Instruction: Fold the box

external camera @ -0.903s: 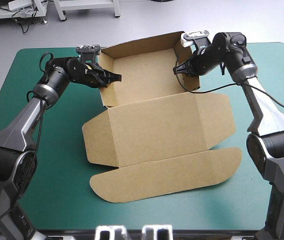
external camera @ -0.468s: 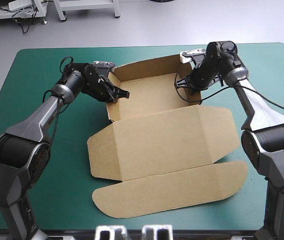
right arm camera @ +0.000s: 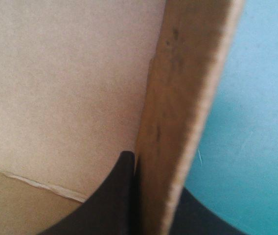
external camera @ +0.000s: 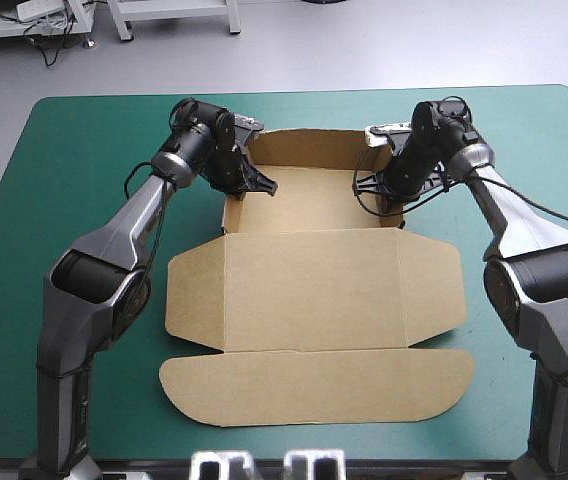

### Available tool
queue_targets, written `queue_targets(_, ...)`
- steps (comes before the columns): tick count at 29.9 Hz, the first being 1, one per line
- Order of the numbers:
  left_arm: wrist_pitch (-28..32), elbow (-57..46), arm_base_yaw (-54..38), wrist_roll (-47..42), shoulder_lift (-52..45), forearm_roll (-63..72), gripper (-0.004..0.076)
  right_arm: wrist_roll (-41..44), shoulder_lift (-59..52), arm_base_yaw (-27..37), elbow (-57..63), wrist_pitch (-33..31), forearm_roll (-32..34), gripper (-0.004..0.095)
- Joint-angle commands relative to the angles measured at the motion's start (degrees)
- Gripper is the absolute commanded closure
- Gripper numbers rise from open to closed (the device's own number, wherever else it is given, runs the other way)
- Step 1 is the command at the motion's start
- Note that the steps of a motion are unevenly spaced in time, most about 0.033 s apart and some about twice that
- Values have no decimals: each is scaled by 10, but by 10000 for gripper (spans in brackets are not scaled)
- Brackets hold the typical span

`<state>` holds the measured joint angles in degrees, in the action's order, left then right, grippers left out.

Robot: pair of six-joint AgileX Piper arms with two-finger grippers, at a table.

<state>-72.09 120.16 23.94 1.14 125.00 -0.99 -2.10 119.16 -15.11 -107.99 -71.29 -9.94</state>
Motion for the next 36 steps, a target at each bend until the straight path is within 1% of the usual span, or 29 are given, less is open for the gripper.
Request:
queue_targets(1,4,18,27,40,-18,25,733,-35,-37,-10,-18,15,-56,925)
queue_targets(8,31,18,27,25,-15,27,733,21,-34,-10,-18,80,-20,925)
queue_targets(12,51,17,27,25,-15,27,733,38,-34,-10,-18,85,15,925)
queue_targets(15,52,17,27,27,-15,21,733,39,-33,-10,-18,77,36,925)
queue_targets(18,43,17,27,28,-15,10,733,35,-33,-10,-18,66,37,925)
queue_targets(22,23,17,27,28,-15,3,733,32,-33,-10,-19,66,13,925)
queue_targets(26,18,17,27,28,-15,-3,732,3,-33,-10,-19,57,-9,924)
queue_targets(28,17,17,26,28,-15,-3,712,-25,-33,-10,-19,50,-9,908)
queue_targets(30,17,17,26,28,-15,-3,652,-50,-33,-10,-19,45,-9,835)
queue_targets(32,12,18,26,30,-15,-4,566,-68,-34,-10,-19,40,-9,703)
queue_targets(33,8,18,26,30,-15,-9,508,-76,-34,-10,-19,37,-9,637)
queue_targets(36,-16,24,21,30,-15,-38,316,-77,-34,-10,-22,26,-3,343)
